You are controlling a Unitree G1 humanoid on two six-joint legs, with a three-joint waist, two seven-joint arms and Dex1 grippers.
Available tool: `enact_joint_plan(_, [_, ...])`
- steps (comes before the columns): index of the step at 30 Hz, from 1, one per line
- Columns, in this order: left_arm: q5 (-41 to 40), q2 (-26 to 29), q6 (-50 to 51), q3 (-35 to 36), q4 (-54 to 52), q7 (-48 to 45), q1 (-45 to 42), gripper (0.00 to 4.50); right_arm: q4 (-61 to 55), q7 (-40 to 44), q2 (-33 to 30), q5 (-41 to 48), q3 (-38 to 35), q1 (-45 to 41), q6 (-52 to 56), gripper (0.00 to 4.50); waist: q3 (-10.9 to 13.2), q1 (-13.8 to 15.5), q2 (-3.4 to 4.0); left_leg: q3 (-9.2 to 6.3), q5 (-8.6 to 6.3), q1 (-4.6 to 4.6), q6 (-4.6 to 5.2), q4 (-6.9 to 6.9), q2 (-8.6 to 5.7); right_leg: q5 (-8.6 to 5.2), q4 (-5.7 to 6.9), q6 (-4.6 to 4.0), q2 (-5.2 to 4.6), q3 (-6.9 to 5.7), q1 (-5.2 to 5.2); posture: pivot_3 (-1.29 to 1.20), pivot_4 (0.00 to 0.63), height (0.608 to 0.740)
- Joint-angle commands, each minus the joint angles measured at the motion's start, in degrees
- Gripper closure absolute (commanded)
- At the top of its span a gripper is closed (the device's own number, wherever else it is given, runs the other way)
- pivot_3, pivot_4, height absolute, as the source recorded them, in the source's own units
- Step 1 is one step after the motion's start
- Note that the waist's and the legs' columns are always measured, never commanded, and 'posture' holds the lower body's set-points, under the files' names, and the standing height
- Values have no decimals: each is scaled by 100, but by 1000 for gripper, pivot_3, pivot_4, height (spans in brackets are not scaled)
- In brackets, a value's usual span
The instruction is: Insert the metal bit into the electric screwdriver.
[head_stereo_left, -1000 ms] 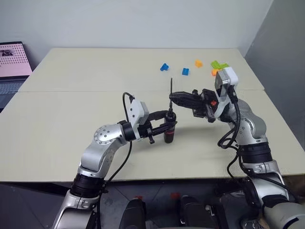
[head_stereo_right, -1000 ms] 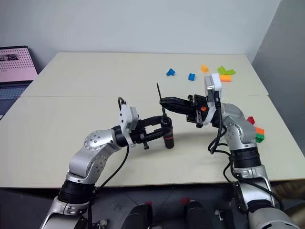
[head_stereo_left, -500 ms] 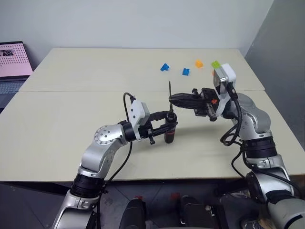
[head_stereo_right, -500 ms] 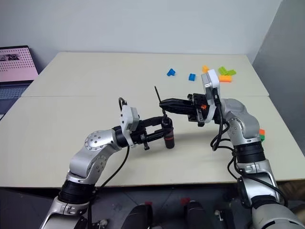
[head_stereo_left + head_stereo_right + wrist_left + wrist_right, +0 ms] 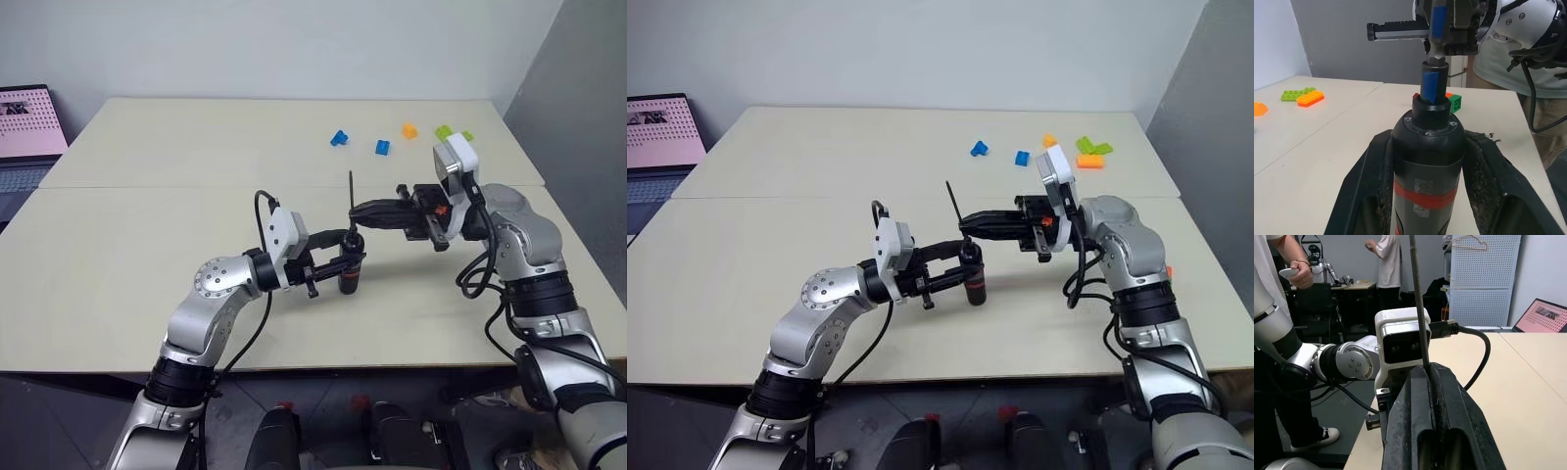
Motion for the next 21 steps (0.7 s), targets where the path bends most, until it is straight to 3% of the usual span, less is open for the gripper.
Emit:
enact_joint_plan(1, [24, 21, 38, -79, -49, -21, 35, 2871, -25, -8, -55, -141, 106, -12, 140, 4500, 0, 0, 0, 0, 0, 0, 0, 0, 0, 0, 0, 0, 0, 0, 0, 0, 150, 740])
enact_joint_plan(5, [30, 17, 30, -80, -43, -19, 35, 2871, -49, -5, -57, -123, 99, -43, 202, 4500, 0, 0, 0, 0, 0, 0, 0, 0, 0, 0, 0, 0, 0, 0, 0, 0, 150, 740])
enact_joint_plan(21, [53, 17, 3, -89, -29, -13, 52, 2871, -356, -58, -293, 111, -227, 35, 618, 975, 0, 1, 0, 0, 0, -1, 0, -3, 0, 0, -1, 2, 0, -1, -1, 0, 150, 740])
